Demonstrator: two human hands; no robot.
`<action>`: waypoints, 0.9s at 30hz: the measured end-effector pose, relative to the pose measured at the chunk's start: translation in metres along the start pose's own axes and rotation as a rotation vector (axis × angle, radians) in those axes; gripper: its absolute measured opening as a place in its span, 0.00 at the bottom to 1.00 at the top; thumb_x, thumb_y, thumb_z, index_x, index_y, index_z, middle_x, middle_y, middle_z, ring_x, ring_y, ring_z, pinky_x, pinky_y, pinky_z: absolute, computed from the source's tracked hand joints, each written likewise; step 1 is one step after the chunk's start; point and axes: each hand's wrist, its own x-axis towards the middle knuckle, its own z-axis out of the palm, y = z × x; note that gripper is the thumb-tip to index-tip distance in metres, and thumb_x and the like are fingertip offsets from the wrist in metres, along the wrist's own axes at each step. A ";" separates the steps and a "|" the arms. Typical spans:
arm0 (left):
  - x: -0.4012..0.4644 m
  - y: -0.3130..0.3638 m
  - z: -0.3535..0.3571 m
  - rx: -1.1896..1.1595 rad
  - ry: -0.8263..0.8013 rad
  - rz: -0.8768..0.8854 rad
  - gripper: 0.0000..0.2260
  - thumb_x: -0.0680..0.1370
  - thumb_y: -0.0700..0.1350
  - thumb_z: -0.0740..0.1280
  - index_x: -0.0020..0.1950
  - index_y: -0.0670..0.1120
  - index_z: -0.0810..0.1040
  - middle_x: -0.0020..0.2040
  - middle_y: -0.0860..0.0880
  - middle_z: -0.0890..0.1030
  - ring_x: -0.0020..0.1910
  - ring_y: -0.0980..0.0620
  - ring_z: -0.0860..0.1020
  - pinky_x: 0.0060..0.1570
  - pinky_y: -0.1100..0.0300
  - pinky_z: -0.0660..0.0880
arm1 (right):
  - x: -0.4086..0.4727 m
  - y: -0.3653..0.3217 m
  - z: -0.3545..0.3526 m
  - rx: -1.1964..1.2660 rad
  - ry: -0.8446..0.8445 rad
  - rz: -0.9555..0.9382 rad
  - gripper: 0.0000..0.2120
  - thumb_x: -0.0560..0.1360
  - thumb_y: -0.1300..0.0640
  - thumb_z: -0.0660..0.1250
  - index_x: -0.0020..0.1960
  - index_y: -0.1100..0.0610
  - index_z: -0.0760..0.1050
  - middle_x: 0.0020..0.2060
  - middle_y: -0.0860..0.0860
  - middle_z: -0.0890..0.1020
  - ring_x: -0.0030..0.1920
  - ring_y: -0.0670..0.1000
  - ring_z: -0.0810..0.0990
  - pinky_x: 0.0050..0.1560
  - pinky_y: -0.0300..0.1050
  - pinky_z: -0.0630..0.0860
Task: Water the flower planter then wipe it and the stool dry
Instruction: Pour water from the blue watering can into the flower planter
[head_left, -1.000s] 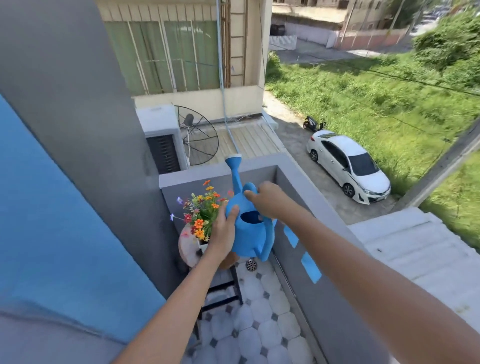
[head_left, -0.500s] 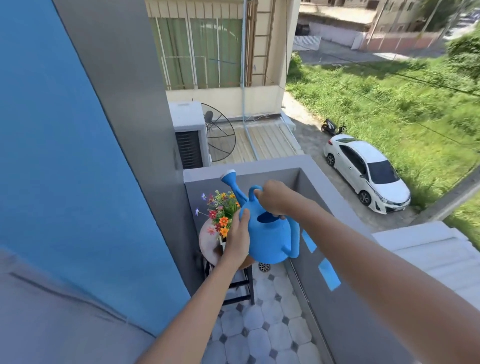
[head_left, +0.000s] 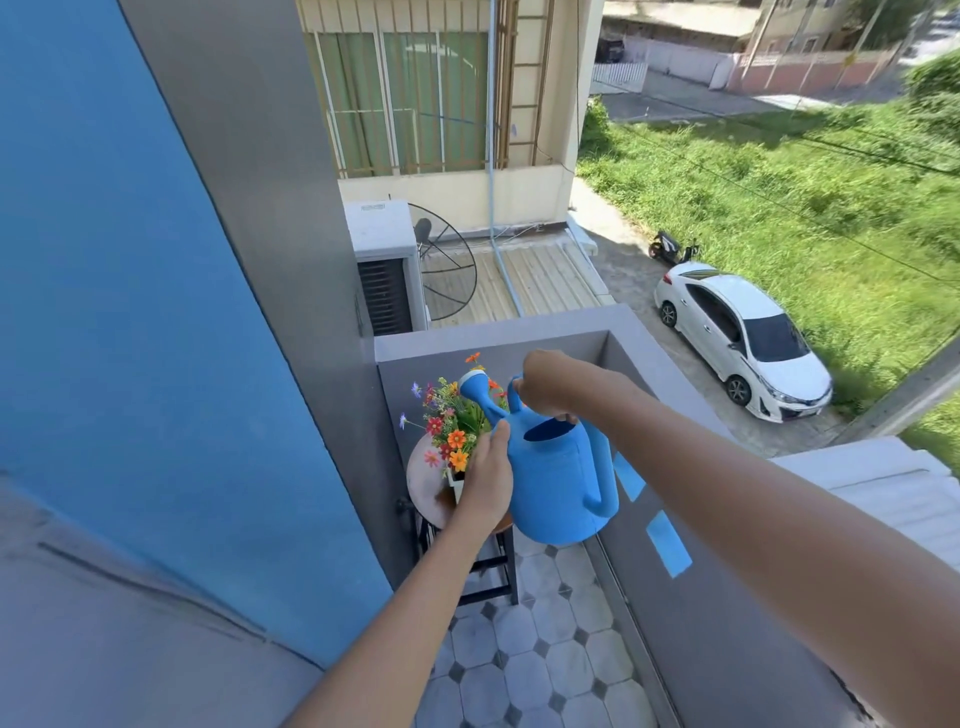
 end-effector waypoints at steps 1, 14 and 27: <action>0.001 0.000 0.000 0.005 0.004 0.004 0.17 0.84 0.55 0.53 0.61 0.47 0.74 0.51 0.49 0.79 0.45 0.57 0.76 0.41 0.62 0.71 | 0.003 -0.001 0.001 -0.001 -0.002 0.005 0.09 0.82 0.63 0.57 0.44 0.64 0.70 0.37 0.61 0.79 0.26 0.53 0.69 0.28 0.45 0.65; 0.007 0.003 -0.002 0.045 0.009 -0.041 0.19 0.82 0.59 0.53 0.55 0.48 0.76 0.50 0.42 0.80 0.43 0.53 0.76 0.43 0.57 0.69 | 0.016 0.000 -0.003 0.063 -0.004 -0.013 0.07 0.82 0.57 0.59 0.50 0.60 0.63 0.30 0.59 0.77 0.26 0.55 0.76 0.27 0.43 0.72; 0.001 0.016 0.042 0.102 -0.133 -0.048 0.25 0.73 0.67 0.54 0.51 0.51 0.80 0.52 0.40 0.83 0.51 0.41 0.80 0.53 0.46 0.74 | 0.011 0.044 -0.017 0.009 -0.029 0.095 0.12 0.82 0.58 0.59 0.41 0.63 0.66 0.27 0.61 0.78 0.25 0.57 0.78 0.36 0.46 0.77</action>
